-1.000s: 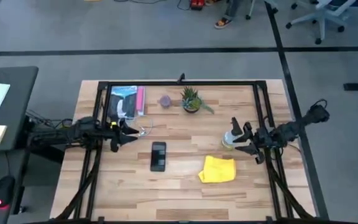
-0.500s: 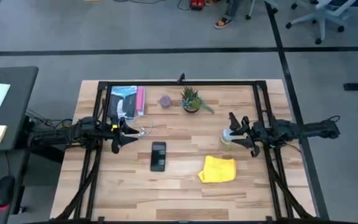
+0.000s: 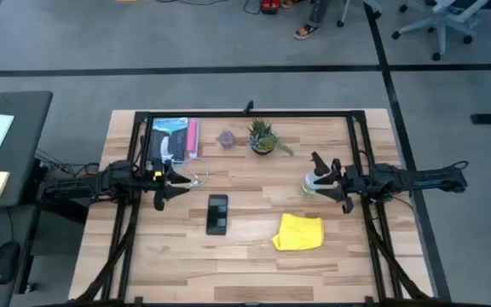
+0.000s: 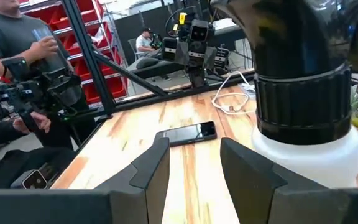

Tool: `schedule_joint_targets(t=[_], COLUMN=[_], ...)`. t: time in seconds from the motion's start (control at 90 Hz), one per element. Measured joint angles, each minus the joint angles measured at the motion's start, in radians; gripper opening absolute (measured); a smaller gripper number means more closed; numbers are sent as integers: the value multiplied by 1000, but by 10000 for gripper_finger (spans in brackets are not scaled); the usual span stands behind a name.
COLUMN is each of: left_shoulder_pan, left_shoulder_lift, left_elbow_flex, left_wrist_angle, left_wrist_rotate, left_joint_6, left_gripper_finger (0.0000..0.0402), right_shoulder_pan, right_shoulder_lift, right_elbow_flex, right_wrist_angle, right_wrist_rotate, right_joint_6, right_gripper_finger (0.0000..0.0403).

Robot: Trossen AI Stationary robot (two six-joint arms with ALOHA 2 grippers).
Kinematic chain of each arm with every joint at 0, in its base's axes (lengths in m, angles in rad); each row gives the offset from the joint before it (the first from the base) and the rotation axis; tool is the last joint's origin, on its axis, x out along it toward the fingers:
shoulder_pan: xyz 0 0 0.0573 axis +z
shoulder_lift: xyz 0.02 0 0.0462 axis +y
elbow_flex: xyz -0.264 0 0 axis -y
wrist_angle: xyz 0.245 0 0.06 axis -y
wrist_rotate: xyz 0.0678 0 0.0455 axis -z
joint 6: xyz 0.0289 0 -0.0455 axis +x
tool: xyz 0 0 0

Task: Apply microfiber cloth
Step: Return to Home Position

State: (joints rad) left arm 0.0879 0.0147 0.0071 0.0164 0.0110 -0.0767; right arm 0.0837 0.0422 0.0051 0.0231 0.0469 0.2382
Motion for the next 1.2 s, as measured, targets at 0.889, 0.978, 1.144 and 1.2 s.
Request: schedule_joint_targets(t=[0.889,0.978,1.144,1.2], left_shoulder_pan=[-10,-10,-25,-26], left_shoulder_lift=[-1,-1,-12,-11], left_elbow_flex=[0,0,0,0], left_wrist_angle=[-2,-2,-2,-2], left_wrist_rotate=[0,0,0,0], left_joint_6=[-2,-2,-2,-2], left_gripper_finger=[169,169,169,169], right_shoulder_pan=[0,0,0,0], right_shoulder_lift=[0,0,0,0], right_elbow_flex=[-1,-1,-1,-1], right_wrist_angle=[5,5,6,8], right_wrist_rotate=[1,2,2,3], right_joint_6=[-2,-2,-2,-2], right_gripper_finger=[132,132,132,132])
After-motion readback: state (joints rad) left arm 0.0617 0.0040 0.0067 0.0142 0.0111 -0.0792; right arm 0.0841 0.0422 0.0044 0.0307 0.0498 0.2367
